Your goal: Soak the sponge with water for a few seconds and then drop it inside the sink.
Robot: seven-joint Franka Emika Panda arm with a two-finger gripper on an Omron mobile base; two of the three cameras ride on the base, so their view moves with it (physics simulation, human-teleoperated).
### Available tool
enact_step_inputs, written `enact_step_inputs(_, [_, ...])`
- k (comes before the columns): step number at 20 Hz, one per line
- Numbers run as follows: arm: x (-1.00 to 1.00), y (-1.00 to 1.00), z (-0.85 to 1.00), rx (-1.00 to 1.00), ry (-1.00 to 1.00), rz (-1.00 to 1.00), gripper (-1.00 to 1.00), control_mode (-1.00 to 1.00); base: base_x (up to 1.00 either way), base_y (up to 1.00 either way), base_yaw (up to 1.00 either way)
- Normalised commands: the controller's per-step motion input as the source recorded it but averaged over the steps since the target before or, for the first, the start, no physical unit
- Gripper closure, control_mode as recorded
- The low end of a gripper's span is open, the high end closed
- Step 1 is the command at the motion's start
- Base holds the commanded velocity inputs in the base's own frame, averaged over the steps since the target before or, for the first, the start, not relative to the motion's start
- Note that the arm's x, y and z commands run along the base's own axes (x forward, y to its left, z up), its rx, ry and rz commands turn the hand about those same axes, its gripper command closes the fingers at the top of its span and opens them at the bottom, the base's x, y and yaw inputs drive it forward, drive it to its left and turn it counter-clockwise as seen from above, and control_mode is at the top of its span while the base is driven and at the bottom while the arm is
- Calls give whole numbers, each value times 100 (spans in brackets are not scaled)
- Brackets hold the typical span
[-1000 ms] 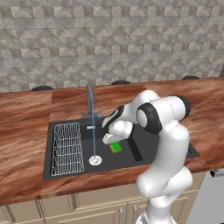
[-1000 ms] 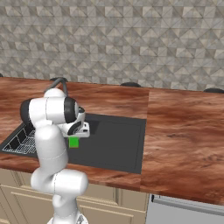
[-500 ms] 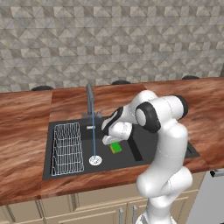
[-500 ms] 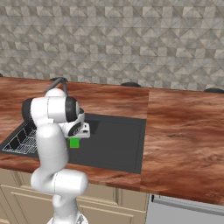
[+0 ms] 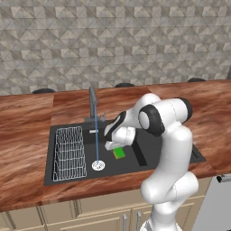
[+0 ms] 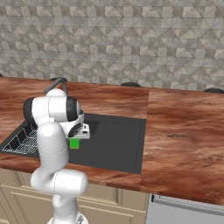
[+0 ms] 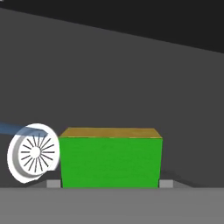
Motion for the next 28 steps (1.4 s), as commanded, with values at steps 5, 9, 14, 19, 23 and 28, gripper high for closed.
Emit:
enact_step_inputs(5, [0, 0, -3, 0, 1, 0, 100, -100, 0, 0, 0])
enact_step_inputs(9, [0, 0, 0, 0, 0, 0, -100, -100, 0, 0, 0])
enact_step_inputs(14, [0, 0, 0, 0, 0, 0, -100, -100, 0, 0, 0])
enact_step_inputs(19, [0, 0, 0, 0, 0, 0, -100, -100, 0, 0, 0])
enact_step_inputs(23, [0, 0, 15, 0, 0, 0, -100, -100, 0, 0, 0])
enact_step_inputs(28, [-3, 0, 43, 0, 0, 0, -100, -100, 0, 0, 0])
